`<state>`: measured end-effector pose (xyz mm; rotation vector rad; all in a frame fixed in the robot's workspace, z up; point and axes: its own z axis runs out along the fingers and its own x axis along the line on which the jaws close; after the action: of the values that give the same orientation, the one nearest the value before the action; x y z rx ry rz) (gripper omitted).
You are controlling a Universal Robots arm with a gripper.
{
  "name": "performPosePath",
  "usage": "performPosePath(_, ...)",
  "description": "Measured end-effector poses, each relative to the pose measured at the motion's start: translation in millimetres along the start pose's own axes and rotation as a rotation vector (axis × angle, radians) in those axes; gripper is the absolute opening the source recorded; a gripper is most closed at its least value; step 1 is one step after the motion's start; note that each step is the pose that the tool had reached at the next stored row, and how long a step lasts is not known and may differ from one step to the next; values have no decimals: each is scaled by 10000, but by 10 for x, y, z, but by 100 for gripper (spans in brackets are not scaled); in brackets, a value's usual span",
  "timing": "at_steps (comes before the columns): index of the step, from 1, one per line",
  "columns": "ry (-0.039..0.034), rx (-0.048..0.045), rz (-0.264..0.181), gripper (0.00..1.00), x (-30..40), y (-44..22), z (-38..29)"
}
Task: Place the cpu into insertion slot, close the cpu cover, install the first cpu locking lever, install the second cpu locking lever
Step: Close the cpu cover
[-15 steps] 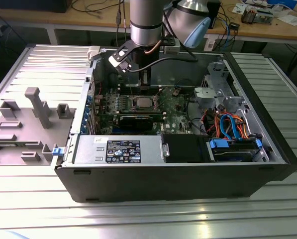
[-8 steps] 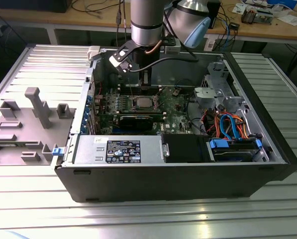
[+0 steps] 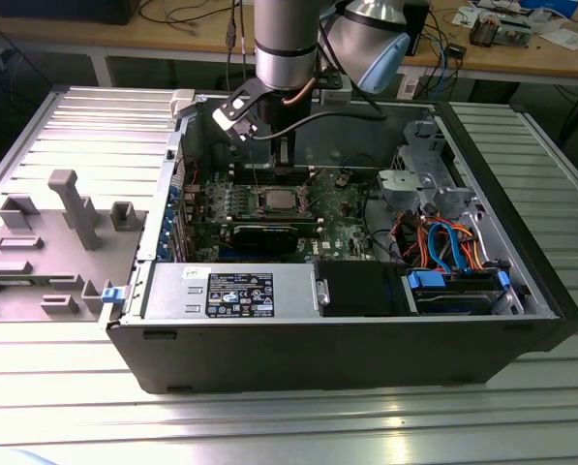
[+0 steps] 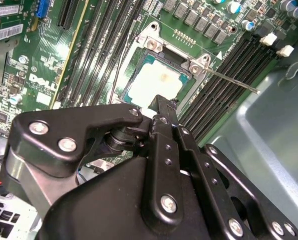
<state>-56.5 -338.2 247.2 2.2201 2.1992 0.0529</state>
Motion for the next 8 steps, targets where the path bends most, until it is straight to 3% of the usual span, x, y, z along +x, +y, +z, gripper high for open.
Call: performPosePath(8, 3, -1, 0, 11, 1, 3, -78)
